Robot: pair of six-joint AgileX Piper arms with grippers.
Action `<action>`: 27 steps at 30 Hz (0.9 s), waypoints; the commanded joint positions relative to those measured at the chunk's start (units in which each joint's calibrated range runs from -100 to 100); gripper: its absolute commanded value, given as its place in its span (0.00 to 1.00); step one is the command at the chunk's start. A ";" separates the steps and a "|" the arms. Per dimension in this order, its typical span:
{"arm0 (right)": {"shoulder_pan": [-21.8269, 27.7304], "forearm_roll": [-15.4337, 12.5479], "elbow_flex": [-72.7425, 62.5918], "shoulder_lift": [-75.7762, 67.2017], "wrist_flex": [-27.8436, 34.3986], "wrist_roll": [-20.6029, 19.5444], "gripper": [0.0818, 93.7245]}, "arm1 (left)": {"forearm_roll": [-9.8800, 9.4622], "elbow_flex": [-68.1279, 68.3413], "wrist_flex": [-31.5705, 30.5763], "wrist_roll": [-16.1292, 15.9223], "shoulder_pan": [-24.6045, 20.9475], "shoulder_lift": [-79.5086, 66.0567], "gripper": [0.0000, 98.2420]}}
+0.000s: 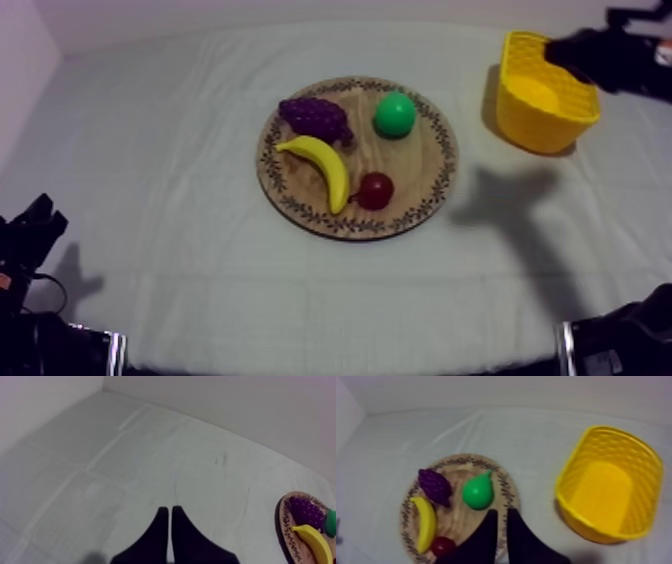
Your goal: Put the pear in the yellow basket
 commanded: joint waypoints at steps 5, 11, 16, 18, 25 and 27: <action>-4.60 -1.49 -15.52 24.97 0.48 -4.45 0.10 | 0.01 0.00 0.00 0.01 -0.01 -0.04 0.00; -6.50 -0.80 -18.95 36.17 -0.55 -5.99 0.10 | 0.01 0.00 0.00 0.01 -0.01 -0.04 0.00; -7.89 0.58 -18.73 41.20 -1.49 -7.26 0.11 | 0.01 0.00 0.00 0.01 -0.01 -0.04 0.00; -8.35 1.27 -18.11 42.00 -2.10 -7.66 0.21 | 0.01 0.00 0.00 0.01 -0.01 -0.04 0.00; -10.17 7.49 -15.16 42.50 -4.95 -12.90 0.91 | 0.01 0.00 0.00 0.01 -0.01 -0.04 0.00; -10.46 8.32 -14.52 42.58 -5.37 -13.52 0.92 | 0.01 0.00 0.00 0.01 -0.01 -0.04 0.00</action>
